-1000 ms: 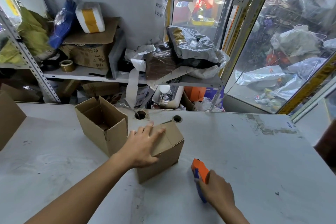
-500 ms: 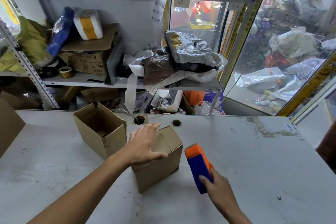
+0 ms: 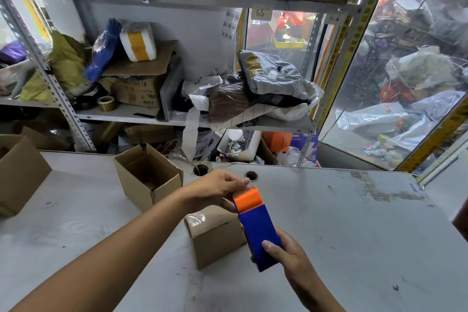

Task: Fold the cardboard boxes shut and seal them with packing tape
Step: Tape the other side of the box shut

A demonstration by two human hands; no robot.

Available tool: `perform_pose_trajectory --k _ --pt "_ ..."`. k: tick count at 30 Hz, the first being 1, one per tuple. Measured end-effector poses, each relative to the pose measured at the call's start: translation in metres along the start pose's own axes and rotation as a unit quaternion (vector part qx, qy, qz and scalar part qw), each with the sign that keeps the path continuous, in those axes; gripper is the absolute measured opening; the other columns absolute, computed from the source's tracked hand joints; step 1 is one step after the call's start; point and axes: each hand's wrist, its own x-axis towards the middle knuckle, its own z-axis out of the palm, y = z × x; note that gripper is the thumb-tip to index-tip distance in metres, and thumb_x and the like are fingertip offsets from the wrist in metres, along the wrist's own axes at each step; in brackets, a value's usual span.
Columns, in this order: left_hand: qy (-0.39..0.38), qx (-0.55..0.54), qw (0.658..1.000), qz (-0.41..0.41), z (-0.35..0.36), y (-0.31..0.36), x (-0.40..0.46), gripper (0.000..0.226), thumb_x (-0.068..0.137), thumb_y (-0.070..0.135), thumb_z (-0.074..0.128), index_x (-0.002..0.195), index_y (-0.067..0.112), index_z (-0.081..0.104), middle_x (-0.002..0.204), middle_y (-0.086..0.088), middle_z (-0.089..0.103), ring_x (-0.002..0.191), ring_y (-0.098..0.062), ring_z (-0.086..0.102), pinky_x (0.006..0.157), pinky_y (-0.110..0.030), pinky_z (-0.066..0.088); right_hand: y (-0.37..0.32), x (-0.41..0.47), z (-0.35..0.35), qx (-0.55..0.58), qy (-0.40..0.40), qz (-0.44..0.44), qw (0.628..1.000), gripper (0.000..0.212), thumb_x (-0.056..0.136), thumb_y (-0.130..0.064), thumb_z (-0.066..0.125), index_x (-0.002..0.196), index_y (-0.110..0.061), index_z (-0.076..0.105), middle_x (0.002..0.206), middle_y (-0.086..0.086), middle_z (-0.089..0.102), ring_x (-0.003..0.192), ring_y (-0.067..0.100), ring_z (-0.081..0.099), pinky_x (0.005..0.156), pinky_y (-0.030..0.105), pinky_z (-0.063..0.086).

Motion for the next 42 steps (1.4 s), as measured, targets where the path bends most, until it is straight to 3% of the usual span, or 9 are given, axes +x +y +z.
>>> perform_pose_trajectory --k 5,9,11,16,22,28,34,39,42 --pt "0.058 0.055 0.997 -0.024 0.000 -0.009 0.004 0.016 0.095 0.017 0.067 0.098 0.003 0.073 0.086 -0.009 0.073 0.079 -0.019 0.072 0.079 -0.038 0.062 0.010 -0.003 -0.001 -0.001 -0.012 0.026 1.000 0.042 0.081 -0.032 0.063 0.118 -0.012 0.061 0.100 0.017 0.070 0.084 0.028 0.073 0.076 0.031 0.059" --pt "0.123 0.166 0.978 -0.007 0.014 -0.007 0.010 0.008 0.092 0.014 0.072 0.085 0.010 0.074 0.084 -0.007 0.074 0.072 -0.012 0.073 0.066 -0.025 0.061 0.012 -0.002 0.001 -0.008 -0.015 0.033 0.999 0.051 0.077 -0.041 0.068 0.117 -0.010 0.061 0.099 0.017 0.073 0.087 0.032 0.074 0.075 0.031 0.059" --pt "0.146 0.218 0.965 0.006 0.021 -0.007 0.012 0.007 0.090 0.016 0.073 0.084 0.013 0.074 0.084 -0.004 0.074 0.070 -0.010 0.071 0.061 -0.020 0.057 0.012 0.002 0.005 -0.009 -0.010 0.046 0.999 0.045 0.084 -0.039 0.067 0.115 -0.008 0.062 0.096 0.022 0.074 0.083 0.032 0.075 0.070 0.029 0.059" --pt "0.179 0.316 0.931 -0.017 0.024 -0.018 0.012 0.007 0.089 0.023 0.075 0.083 0.021 0.073 0.084 0.004 0.072 0.079 -0.008 0.068 0.073 -0.029 0.061 0.013 0.011 0.014 -0.010 0.009 0.093 0.996 0.036 0.094 -0.033 0.064 0.106 0.000 0.060 0.083 0.027 0.071 0.064 0.028 0.071 0.061 0.032 0.060" --pt "0.242 0.374 0.895 -0.023 0.036 -0.028 0.000 0.007 0.090 0.023 0.073 0.089 0.017 0.076 0.077 0.010 0.064 0.071 0.000 0.058 0.062 -0.014 0.042 0.026 0.003 0.018 -0.012 0.024 0.080 0.996 0.043 0.095 -0.032 0.062 0.097 0.011 0.062 0.069 0.022 0.065 0.054 0.024 0.066 0.052 0.027 0.054" --pt "0.281 0.364 0.887 -0.025 0.047 -0.028 -0.003 0.007 0.091 0.021 0.073 0.087 0.016 0.075 0.072 0.015 0.063 0.068 0.002 0.060 0.062 -0.016 0.046 0.029 -0.004 0.013 -0.015 0.047 0.069 0.996 0.036 0.094 -0.036 0.063 0.077 -0.004 0.060 0.059 0.018 0.066 0.050 0.025 0.065 0.047 0.028 0.050" --pt "0.303 0.351 0.886 -0.019 0.047 -0.022 0.003 0.009 0.090 0.021 0.074 0.081 0.021 0.074 0.072 0.012 0.068 0.069 -0.002 0.065 0.066 -0.022 0.054 0.021 -0.003 0.011 -0.013 0.050 0.064 0.997 0.038 0.094 -0.036 0.063 0.078 -0.003 0.062 0.072 0.033 0.068 0.049 0.024 0.065 0.045 0.027 0.050" --pt "0.345 0.335 0.877 -0.024 0.033 -0.022 -0.003 0.013 0.090 0.016 0.073 0.078 0.017 0.073 0.070 0.006 0.070 0.066 -0.006 0.067 0.068 -0.026 0.058 0.024 -0.006 0.011 -0.039 0.050 0.078 0.995 0.043 0.092 -0.040 0.065 0.078 0.000 0.065 0.063 0.026 0.070 0.049 0.025 0.067 0.050 0.032 0.055" --pt "0.317 0.324 0.891 -0.028 0.019 -0.018 -0.009 0.012 0.090 0.015 0.073 0.079 0.018 0.072 0.072 0.001 0.073 0.065 -0.008 0.071 0.063 -0.022 0.059 0.033 -0.011 0.019 -0.035 0.060 0.099 0.993 0.046 0.090 -0.041 0.067 0.086 0.005 0.067 0.058 0.014 0.068 0.048 0.023 0.067 0.053 0.035 0.057"
